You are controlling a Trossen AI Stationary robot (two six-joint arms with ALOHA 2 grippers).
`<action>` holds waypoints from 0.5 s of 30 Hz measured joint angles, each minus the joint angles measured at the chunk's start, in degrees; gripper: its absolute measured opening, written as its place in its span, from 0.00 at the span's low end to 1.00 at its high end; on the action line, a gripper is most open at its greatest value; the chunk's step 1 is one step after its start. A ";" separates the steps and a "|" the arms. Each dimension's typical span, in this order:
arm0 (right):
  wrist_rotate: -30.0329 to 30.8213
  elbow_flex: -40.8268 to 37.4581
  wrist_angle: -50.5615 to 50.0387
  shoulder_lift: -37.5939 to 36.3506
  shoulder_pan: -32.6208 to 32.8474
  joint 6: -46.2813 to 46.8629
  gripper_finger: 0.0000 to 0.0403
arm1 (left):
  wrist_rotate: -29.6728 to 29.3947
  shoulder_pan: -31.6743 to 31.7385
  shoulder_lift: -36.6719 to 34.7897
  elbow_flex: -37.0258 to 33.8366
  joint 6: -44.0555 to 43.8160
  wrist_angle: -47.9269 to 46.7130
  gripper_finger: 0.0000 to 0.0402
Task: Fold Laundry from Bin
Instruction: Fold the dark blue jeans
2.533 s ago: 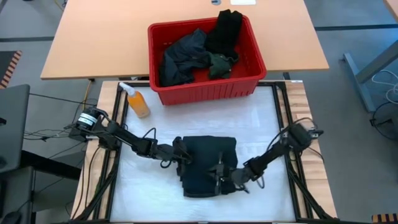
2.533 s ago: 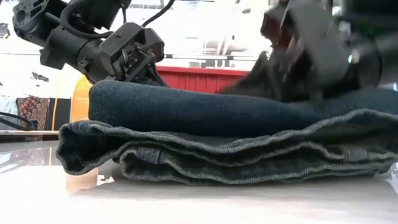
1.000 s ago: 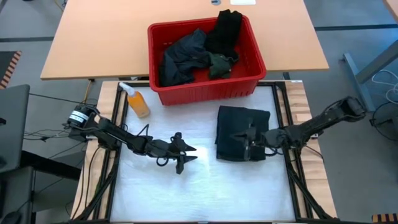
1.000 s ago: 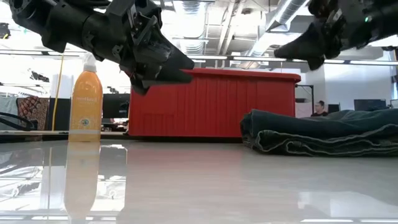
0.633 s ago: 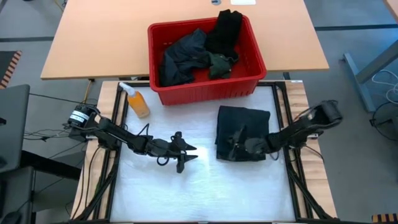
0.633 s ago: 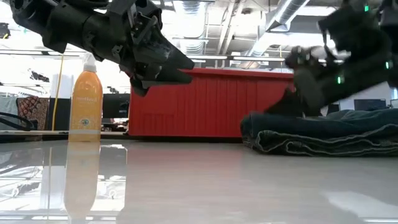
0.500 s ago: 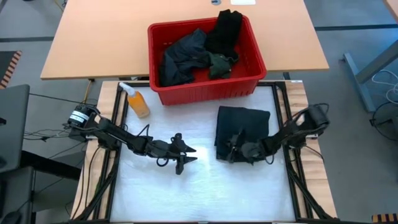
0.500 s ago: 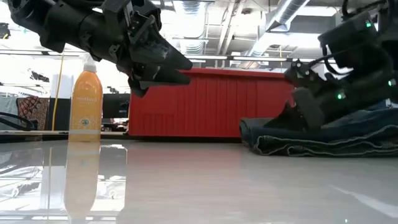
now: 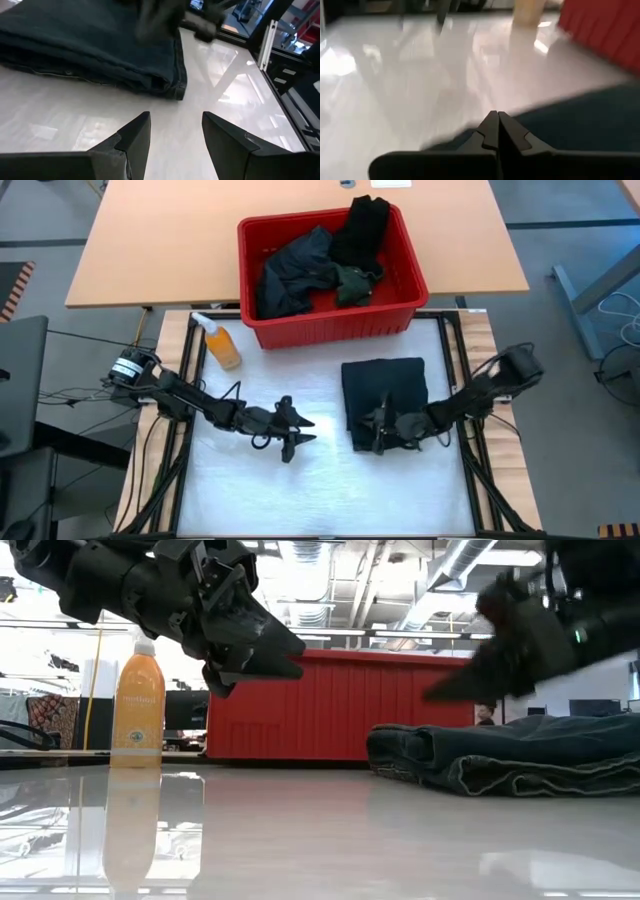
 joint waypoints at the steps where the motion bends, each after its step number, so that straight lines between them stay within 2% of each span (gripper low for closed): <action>1: 0.31 0.00 -1.35 -2.67 -0.43 -0.95 0.05 | 0.00 -0.07 0.00 0.00 0.00 0.00 0.42; 6: 0.75 0.02 -6.59 -10.38 -4.31 -5.58 0.05 | -0.15 -0.06 0.00 0.00 0.00 -0.23 0.42; 10: 0.43 0.01 -6.96 -9.18 -10.47 -9.63 0.05 | -0.56 0.00 0.00 0.00 -0.31 -0.29 0.42; 12: -2.93 0.01 -4.82 -7.16 -14.86 -10.66 0.05 | -0.57 0.00 0.00 0.00 -0.97 -0.33 0.42; 15: -11.30 0.07 -2.01 -2.28 -22.04 -10.93 0.05 | -0.57 0.00 -0.01 0.00 -1.99 -0.55 0.42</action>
